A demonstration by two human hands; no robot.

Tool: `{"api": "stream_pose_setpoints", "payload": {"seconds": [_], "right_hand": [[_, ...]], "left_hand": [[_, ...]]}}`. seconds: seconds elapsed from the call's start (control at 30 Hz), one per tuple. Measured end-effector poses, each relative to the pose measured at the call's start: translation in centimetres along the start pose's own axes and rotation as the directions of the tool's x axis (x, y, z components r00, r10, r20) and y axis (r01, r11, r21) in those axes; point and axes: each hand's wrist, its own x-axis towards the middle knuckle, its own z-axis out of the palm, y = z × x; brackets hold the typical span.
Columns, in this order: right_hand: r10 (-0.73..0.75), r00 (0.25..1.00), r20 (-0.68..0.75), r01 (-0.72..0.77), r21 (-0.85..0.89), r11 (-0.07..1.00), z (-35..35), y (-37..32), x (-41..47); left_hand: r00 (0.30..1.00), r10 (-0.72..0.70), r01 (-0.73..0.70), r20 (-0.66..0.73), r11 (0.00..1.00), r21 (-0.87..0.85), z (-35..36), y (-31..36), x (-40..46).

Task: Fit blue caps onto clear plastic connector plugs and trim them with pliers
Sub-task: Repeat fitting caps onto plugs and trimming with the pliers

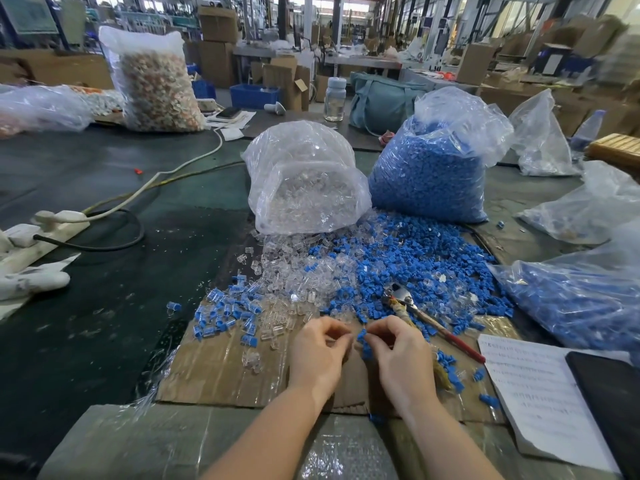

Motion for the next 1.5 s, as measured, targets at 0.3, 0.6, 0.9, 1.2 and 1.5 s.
{"api": "stream_pose_setpoints", "payload": {"seconds": [0.3, 0.6, 0.9, 1.2, 1.5], "right_hand": [[0.003, 1.000, -0.016, -0.001, 0.090, 0.996, 1.0, -1.1, -0.8], [-0.045, 0.998, -0.047, 0.047, 0.041, 0.998, 1.2, -0.9, -1.4], [-0.131, 0.991, -0.039, 0.125, -0.143, 0.982, 1.5, -1.2, -1.5], [-0.129, 0.992, -0.009, 0.126, -0.146, 0.981, 1.8, -1.2, -1.3], [-0.190, 0.982, -0.017, 0.186, -0.130, 0.974, 1.1, 0.3, -1.5]], "left_hand": [[0.981, -0.184, 0.196, 0.067, 0.906, -0.374, -0.7, 0.2, -0.7], [0.978, -0.201, 0.205, 0.055, 0.886, -0.416, -0.8, 0.5, -1.0], [0.984, -0.164, 0.179, 0.072, 0.916, -0.359, -0.8, -0.1, -1.0], [0.989, -0.126, 0.144, 0.076, 0.938, -0.315, -0.7, -0.3, -1.1], [0.993, -0.112, 0.117, 0.034, 0.939, -0.325, -0.5, -0.3, -1.1]]}}
